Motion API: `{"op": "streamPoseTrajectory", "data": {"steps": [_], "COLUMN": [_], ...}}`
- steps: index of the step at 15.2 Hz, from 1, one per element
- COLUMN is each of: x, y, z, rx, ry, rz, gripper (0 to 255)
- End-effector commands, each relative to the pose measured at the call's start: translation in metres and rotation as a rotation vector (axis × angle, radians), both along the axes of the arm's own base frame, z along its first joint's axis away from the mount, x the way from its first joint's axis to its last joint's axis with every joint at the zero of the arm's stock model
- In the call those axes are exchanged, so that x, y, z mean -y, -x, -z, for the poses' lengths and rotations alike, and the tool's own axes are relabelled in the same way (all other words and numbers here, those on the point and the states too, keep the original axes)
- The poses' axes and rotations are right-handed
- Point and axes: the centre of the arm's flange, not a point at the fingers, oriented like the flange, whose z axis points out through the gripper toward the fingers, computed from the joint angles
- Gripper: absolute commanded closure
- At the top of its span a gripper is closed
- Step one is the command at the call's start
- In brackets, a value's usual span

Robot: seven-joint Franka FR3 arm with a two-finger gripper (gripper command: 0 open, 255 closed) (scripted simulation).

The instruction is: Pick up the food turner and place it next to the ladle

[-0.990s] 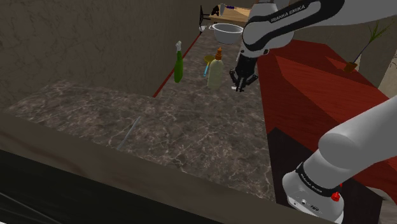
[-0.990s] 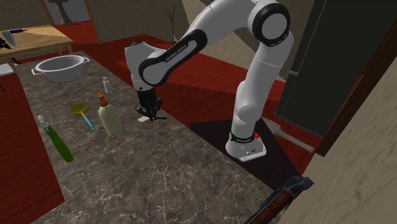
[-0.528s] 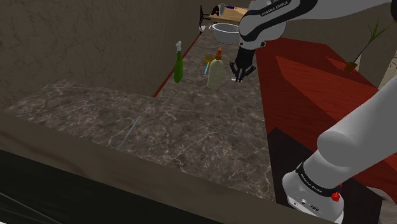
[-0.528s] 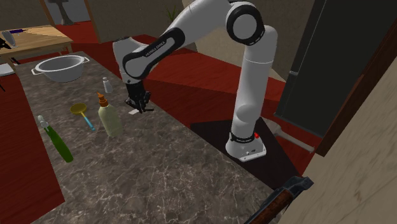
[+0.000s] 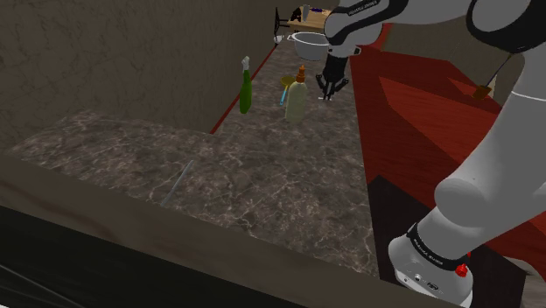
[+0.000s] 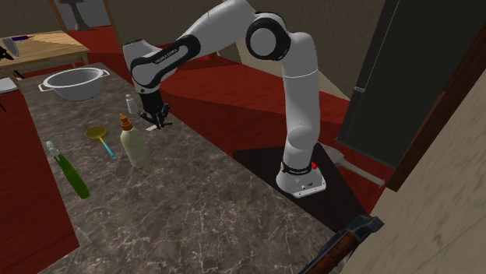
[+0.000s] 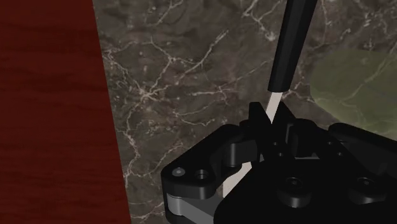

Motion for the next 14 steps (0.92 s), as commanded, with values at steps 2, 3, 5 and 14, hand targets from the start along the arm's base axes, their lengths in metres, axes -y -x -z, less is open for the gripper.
{"op": "streamPoseTrajectory", "data": {"steps": [2,3,5,14], "x": [0.03,0.041,0.041,0.041], "y": [-0.026,-0.036,-0.036,-0.036], "z": [0.001,0.001,0.011,0.059], "rx": [-0.001,-0.001,-0.001,-0.001], "ry": [0.0,0.0,0.0,0.0], "rz": [-0.001,-0.001,-0.001,-0.001], "gripper": [255,255,255,255]}}
